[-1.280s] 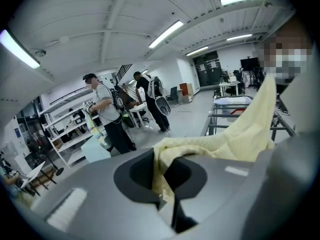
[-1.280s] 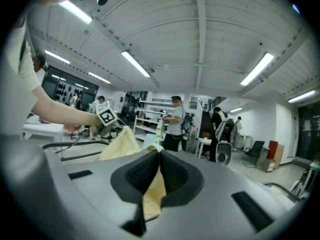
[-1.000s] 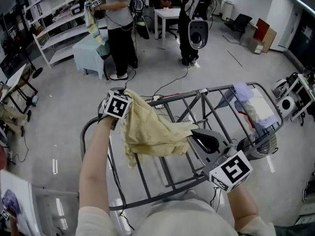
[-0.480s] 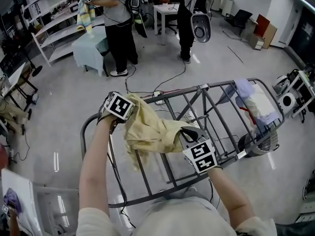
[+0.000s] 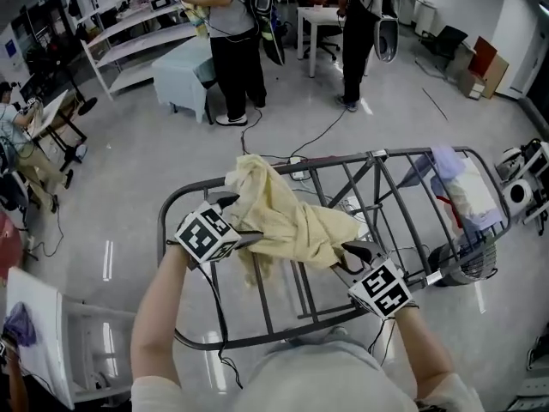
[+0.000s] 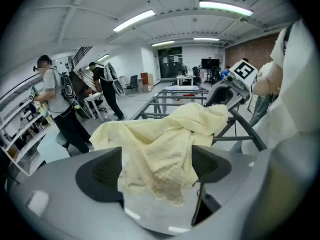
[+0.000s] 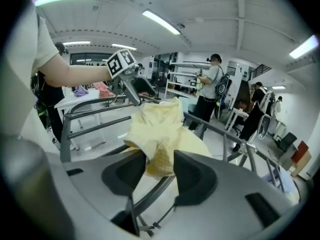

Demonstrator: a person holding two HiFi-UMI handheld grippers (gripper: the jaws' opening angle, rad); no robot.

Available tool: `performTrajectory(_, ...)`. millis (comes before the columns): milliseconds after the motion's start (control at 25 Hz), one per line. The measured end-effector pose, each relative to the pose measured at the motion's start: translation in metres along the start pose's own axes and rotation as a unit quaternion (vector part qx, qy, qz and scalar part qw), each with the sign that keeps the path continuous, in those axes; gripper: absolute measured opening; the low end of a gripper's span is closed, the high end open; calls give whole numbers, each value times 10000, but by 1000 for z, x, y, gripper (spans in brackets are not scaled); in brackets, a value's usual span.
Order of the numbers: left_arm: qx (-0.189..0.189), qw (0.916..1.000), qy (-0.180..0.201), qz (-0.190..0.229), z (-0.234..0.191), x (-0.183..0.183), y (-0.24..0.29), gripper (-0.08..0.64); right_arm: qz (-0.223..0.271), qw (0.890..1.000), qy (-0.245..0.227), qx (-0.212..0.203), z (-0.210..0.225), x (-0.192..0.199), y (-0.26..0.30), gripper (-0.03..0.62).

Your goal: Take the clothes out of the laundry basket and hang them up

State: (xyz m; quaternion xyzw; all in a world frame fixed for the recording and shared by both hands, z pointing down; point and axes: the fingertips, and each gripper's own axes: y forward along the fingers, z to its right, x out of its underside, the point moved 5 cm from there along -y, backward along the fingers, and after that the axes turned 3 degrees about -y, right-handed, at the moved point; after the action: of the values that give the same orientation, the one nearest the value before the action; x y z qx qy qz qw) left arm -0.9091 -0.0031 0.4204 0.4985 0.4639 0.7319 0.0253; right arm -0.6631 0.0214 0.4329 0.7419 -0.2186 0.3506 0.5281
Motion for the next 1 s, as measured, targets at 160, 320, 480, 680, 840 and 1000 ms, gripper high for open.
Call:
performTrajectory(160, 101, 9999, -66, 81, 16, 17, 11, 443, 366, 9971, -283, -603, -21, -23, -18, 187)
performTrajectory(320, -6, 9993, -285, -237, 14, 25, 25, 203, 767, 9907, -685, -893, -41, -52, -24, 195)
performTrajectory(480, 146, 9987, -484, -80, 17, 15, 19, 60, 912, 9889, -863, -798, -40, -69, -8, 195)
performTrajectory(680, 145, 9982, -221, 545, 26, -23, 0, 40, 1015, 9870, -1224, -252, -13, -98, 31, 186)
performTrajectory(840, 93, 9943, 67, 1059, 29, -66, -10, 38, 1218, 9879, -957, -65, 19, -124, 59, 148)
performTrajectory(1000, -360, 9891, 88, 1428, 17, -86, -14, 40, 1277, 9877, -846, -315, 41, -144, 70, 40)
